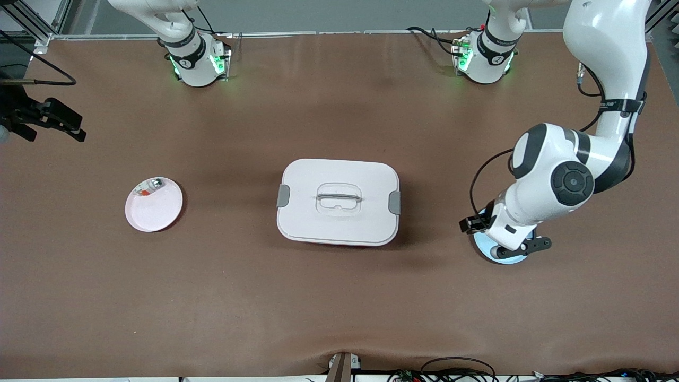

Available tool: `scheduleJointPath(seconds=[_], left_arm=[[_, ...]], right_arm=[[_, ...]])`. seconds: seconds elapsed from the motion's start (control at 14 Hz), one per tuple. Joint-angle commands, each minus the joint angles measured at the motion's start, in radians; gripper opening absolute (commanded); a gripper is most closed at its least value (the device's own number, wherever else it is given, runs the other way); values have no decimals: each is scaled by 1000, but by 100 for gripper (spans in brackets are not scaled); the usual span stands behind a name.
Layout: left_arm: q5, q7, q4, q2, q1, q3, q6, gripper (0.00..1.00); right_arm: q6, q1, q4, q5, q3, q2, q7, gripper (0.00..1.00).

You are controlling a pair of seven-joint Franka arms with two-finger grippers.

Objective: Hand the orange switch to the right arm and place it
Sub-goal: 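Lift the switch with the left gripper and carry it over the white box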

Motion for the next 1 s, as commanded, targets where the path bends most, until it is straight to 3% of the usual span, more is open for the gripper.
scheduleJointPath(seconds=[0.0, 0.29, 0.93], left_arm=[[-30, -182, 50, -5, -6, -70, -34, 0], [-43, -465, 93, 20, -27, -182, -34, 0], [-192, -948, 254, 87, -244, -187, 9, 0]], right_arm=[[-5, 2, 24, 1, 2, 15, 5, 100], [-16, 43, 20, 1, 5, 17, 8, 100], [-93, 267, 8, 3, 11, 12, 10, 100]])
